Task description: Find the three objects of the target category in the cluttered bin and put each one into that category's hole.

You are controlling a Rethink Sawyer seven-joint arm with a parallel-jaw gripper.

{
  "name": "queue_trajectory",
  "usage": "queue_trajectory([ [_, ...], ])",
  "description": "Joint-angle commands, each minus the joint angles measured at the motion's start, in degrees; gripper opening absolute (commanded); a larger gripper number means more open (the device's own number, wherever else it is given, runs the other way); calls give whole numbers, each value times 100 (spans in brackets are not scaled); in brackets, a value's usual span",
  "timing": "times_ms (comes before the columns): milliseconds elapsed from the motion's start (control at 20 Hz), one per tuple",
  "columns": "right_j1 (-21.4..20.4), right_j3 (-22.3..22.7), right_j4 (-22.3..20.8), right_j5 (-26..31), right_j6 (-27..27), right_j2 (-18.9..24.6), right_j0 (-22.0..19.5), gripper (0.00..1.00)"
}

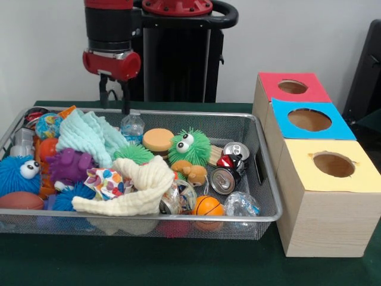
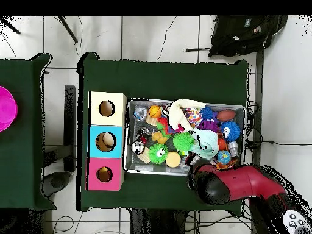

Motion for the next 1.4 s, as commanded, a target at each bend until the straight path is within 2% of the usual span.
queue_trajectory([
  [50,-773,646,486,55,52,-51,320,100],
  [300,-1077,753,1255,150,-14,195,219,100],
  [450,-1199,741,1582,179,-115,279,176,100],
  [600,-1142,642,1814,201,-236,345,115,100],
  [800,-875,540,1800,-52,-179,225,167,100],
  [950,-683,530,1606,-320,-10,-13,319,100],
  [1250,-226,241,1316,-659,59,-210,501,100],
  [1400,6,11,1195,-994,276,-492,817,100],
])
